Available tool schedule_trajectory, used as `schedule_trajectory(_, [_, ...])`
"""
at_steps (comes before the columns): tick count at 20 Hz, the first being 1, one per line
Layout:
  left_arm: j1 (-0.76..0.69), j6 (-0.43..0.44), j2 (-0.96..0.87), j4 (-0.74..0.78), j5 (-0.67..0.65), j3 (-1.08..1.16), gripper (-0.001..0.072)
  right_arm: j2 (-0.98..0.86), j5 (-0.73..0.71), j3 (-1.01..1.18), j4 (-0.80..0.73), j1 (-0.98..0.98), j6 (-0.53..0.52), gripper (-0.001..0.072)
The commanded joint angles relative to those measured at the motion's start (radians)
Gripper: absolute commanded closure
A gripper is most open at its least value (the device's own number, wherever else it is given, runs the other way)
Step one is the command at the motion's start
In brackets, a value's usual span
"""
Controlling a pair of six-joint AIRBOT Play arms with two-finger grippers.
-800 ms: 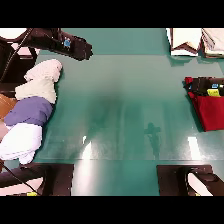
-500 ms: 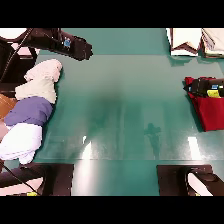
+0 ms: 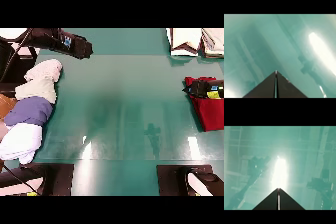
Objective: Fold the shirts.
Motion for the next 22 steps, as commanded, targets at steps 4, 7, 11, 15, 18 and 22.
schedule_trajectory(4, [0.062, -0.102, -0.056, 0.452, 0.156, 0.000, 0.0148, 0.001, -0.005, 0.001, 0.000, -0.001, 0.000, 0.0698])
schedule_trajectory(7, [0.224, -0.179, -0.179, 0.478, 0.132, 0.000, 0.0147, 0.001, -0.023, 0.001, 0.000, -0.001, 0.000, 0.0699])
schedule_trajectory(11, [0.384, -0.203, -0.371, 0.471, 0.161, 0.000, 0.0147, 0.001, -0.044, 0.001, -0.001, -0.001, 0.000, 0.0698])
schedule_trajectory(15, [0.463, -0.219, -0.508, 0.467, 0.233, 0.000, 0.0148, 0.001, -0.080, 0.000, -0.001, -0.001, 0.000, 0.0698])
schedule_trajectory(18, [0.481, -0.245, -0.557, 0.464, 0.263, 0.000, 0.0149, 0.000, -0.090, 0.000, -0.004, -0.001, -0.001, 0.0699])
schedule_trajectory(22, [0.481, -0.245, -0.559, 0.464, 0.214, 0.031, 0.0683, 0.001, -0.115, 0.001, -0.003, -0.001, -0.001, 0.0699])
